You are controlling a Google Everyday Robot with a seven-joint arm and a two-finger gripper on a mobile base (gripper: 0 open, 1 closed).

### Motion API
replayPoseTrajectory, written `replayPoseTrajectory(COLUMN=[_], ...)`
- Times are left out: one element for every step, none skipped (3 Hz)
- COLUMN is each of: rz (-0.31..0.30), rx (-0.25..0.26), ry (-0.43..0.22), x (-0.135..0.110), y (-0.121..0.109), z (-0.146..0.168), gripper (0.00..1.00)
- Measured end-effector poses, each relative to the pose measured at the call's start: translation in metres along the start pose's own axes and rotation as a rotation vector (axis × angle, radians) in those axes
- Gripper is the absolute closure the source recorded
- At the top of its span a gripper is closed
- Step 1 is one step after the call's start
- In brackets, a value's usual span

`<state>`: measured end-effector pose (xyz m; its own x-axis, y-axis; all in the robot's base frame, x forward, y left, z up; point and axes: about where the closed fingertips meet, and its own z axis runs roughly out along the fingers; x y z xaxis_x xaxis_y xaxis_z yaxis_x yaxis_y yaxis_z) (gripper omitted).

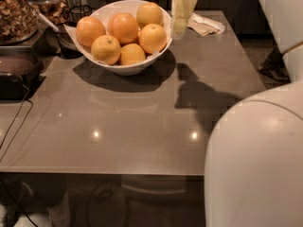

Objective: Pick orange from white bowl

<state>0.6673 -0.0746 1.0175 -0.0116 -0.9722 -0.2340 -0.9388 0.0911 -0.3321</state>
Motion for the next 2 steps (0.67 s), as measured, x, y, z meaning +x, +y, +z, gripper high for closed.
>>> replayPoseTrajectory(rz=[0.001, 0.002], rx=[0.039, 0.031], ry=[-0.021, -0.068], x=[-0.006, -0.016], y=[-0.011, -0.022], z=[0.0, 0.014], gripper=[0.0, 0.0])
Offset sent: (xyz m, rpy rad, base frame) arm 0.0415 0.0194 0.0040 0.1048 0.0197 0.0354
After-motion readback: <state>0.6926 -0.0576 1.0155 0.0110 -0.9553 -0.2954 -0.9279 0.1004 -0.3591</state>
